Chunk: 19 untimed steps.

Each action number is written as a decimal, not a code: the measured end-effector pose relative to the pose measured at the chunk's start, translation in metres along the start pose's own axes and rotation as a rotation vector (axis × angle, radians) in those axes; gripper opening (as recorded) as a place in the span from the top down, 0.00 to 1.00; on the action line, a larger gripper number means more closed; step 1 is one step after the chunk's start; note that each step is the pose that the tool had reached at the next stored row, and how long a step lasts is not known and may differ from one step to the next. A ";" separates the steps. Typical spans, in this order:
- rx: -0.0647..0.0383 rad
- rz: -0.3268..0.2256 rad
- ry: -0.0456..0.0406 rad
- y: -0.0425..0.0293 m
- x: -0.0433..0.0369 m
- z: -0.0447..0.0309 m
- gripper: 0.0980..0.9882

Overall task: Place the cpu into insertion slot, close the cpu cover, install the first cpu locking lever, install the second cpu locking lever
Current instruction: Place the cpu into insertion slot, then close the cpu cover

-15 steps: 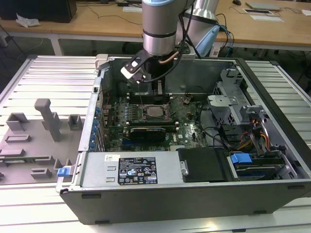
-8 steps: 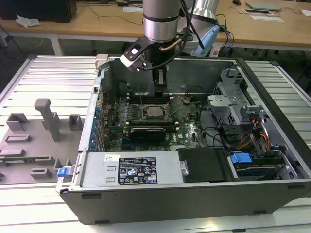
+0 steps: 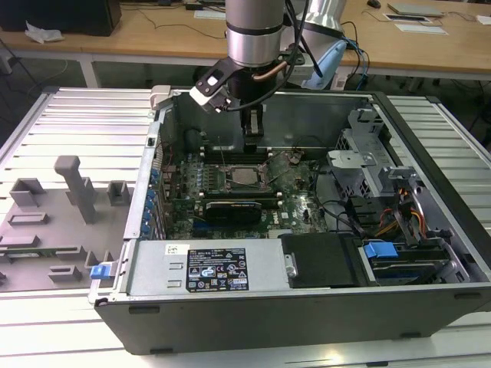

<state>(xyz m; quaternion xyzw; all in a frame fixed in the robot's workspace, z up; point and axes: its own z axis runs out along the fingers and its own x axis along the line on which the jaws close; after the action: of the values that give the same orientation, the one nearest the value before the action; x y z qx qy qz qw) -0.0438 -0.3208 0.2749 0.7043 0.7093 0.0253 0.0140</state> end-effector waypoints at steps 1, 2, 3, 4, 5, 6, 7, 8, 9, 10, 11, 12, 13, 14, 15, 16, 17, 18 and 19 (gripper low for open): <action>0.000 0.000 0.0000 0.0000 0.0000 0.0000 0.99; 0.000 0.000 0.0000 0.0000 0.0000 0.0000 0.99; 0.000 0.000 0.0000 0.0000 0.0000 0.0000 0.99; 0.000 0.000 0.0001 0.0000 0.0000 0.0000 0.99; 0.000 0.000 0.0000 0.0000 0.0000 0.0000 0.99; 0.000 0.000 0.0000 0.0000 0.0000 0.0000 0.99; 0.000 0.000 0.0000 0.0000 0.0000 0.0000 0.99; 0.000 0.000 0.0000 0.0000 0.0000 0.0000 0.99; 0.000 0.000 0.0000 0.0000 0.0000 0.0000 0.99; 0.000 0.000 -0.0001 0.0002 0.0000 0.0000 0.99; 0.000 0.000 -0.0002 0.0012 0.0000 0.0000 0.99; 0.000 0.000 -0.0001 0.0028 0.0000 0.0001 0.99; 0.001 0.000 0.0000 0.0065 -0.0001 0.0004 0.99; 0.001 0.000 0.0000 0.0097 -0.0001 0.0005 0.99; 0.001 0.000 0.0000 0.0134 -0.0001 0.0007 0.99; 0.002 0.000 0.0000 0.0152 -0.0001 0.0008 0.99; 0.002 0.000 0.0000 0.0170 -0.0001 0.0009 0.99; 0.002 0.000 0.0000 0.0179 -0.0001 0.0010 0.99; 0.002 0.000 0.0000 0.0185 -0.0001 0.0010 0.99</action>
<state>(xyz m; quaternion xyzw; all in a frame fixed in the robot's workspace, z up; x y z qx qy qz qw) -0.0253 -0.3208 0.2749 0.7045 0.7092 0.0245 0.0133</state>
